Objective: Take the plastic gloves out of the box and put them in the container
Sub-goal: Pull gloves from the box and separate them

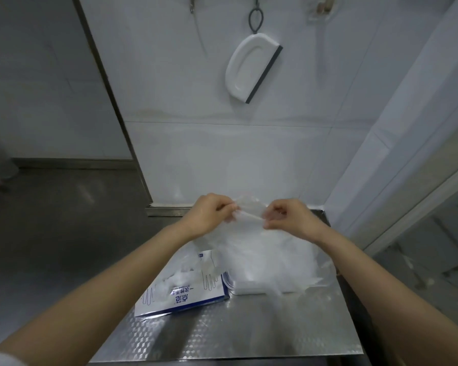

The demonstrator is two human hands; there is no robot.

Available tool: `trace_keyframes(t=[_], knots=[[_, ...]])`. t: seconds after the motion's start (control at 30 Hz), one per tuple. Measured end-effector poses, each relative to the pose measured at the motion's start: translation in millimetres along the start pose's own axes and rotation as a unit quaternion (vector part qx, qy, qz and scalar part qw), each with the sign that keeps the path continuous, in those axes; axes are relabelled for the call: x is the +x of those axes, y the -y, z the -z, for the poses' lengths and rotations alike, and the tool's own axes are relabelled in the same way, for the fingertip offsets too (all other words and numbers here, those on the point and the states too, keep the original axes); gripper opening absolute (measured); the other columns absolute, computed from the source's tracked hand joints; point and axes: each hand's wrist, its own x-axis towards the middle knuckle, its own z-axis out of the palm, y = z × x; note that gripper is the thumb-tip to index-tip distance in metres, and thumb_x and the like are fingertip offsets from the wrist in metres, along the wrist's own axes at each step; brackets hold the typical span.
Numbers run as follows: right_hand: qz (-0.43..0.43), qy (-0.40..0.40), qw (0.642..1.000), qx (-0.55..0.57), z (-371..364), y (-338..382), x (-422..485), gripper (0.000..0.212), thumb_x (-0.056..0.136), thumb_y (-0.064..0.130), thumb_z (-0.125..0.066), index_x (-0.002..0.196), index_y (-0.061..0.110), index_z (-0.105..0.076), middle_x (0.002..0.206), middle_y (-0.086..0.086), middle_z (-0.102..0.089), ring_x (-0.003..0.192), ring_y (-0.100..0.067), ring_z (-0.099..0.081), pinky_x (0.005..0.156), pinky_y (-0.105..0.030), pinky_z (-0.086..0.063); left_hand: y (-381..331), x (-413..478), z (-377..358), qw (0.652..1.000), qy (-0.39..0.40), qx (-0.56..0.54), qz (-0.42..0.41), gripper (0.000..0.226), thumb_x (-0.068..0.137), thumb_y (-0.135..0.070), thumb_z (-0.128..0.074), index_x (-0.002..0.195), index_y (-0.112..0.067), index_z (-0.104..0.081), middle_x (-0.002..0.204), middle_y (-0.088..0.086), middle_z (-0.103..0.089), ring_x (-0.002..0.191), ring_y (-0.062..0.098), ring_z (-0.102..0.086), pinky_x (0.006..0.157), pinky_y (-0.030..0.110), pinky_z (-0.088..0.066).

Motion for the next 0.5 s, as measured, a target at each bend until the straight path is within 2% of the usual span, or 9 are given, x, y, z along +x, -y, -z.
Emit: trace_keyframes(t=[0.1,0.17,0.27,0.37,0.5], knots=[[0.054,-0.159,0.986,-0.009,18,5,4,0.023,0.075,-0.001,-0.073,0.080,0.019,-0.064,0.070,0.015,-0.059,0.060,0.009,-0.054,0.062,-0.005,-0.038,-16,13,1,0.996,-0.071,-0.053,-0.027,0.021,0.096,-0.016,-0.053,0.104,-0.012,-0.072,0.104,0.000,-0.071,0.096,0.008,-0.063,0.088,0.020,-0.045],[0.118,-0.255,0.960,-0.010,28,11,1,0.028,0.076,-0.006,-0.067,0.082,0.021,-0.064,0.072,0.015,-0.060,0.066,0.006,-0.056,0.065,-0.004,-0.039,-32,15,4,0.985,-0.115,-0.108,-0.076,0.018,0.093,-0.009,-0.057,0.100,-0.016,-0.072,0.101,-0.006,-0.071,0.094,0.000,-0.062,0.087,0.014,-0.045],[0.226,-0.327,0.914,-0.083,34,16,-12,0.026,0.077,-0.010,-0.064,0.085,0.015,-0.066,0.081,0.011,-0.060,0.076,-0.002,-0.052,0.072,-0.011,-0.042,-47,9,5,0.971,-0.149,-0.100,-0.155,0.016,0.084,-0.003,-0.064,0.084,-0.019,-0.067,0.092,-0.014,-0.067,0.088,-0.004,-0.061,0.084,0.011,-0.043],[0.287,-0.325,0.887,-0.160,27,3,-25,0.022,0.077,-0.012,-0.065,0.086,0.008,-0.067,0.082,0.004,-0.061,0.082,-0.007,-0.049,0.073,-0.016,-0.041,-38,0,-2,0.970,-0.129,-0.060,-0.195,0.010,0.078,-0.009,-0.065,0.078,-0.019,-0.063,0.094,-0.012,-0.064,0.093,0.000,-0.059,0.089,0.016,-0.042],[0.277,-0.203,0.911,-0.228,0,-44,-32,0.027,0.077,-0.011,-0.062,0.087,0.014,-0.067,0.085,0.002,-0.063,0.086,-0.011,-0.050,0.070,-0.025,-0.042,1,-5,-26,0.976,-0.026,0.089,-0.198,0.005,0.082,-0.013,-0.065,0.082,-0.018,-0.064,0.101,-0.005,-0.063,0.101,0.007,-0.053,0.095,0.030,-0.038]])
